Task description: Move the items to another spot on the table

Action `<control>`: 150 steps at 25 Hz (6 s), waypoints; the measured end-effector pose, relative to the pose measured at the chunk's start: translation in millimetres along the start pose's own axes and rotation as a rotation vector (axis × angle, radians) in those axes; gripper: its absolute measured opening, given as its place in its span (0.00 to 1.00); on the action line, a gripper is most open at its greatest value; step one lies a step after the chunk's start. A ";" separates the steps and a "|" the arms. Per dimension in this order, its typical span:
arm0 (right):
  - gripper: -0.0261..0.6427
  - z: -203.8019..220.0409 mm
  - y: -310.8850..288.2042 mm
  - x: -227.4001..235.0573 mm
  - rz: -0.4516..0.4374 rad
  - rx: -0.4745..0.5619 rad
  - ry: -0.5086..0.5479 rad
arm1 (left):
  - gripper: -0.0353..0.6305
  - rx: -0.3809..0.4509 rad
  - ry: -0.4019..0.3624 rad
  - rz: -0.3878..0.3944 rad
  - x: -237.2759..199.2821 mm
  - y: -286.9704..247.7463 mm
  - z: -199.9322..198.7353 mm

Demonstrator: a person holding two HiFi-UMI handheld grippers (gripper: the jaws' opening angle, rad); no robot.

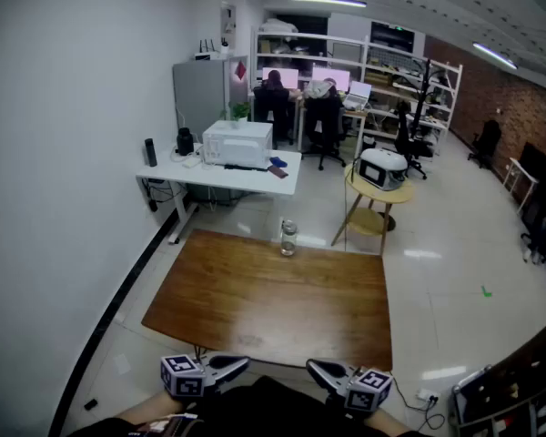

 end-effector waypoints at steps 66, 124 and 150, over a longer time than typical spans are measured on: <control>0.03 -258.6 -182.0 365.8 0.359 0.048 0.008 | 0.60 -0.302 -0.219 -0.296 -562.5 -398.9 15.3; 0.03 26.8 30.4 57.9 0.403 -0.030 -0.026 | 0.58 -0.334 -0.283 -0.097 -136.0 -136.4 159.3; 0.03 42.6 10.7 15.5 0.325 -0.012 -0.053 | 0.60 -0.242 0.055 0.092 -85.5 11.4 154.0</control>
Point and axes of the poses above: the fingertips, and each gripper's own axes: y backward along the fingers, x to its right, z out of its underside, the point moved 5 cm from there along y, backward along the fingers, and after that the axes turned 13 degrees about -y, right-handed, at the moved point
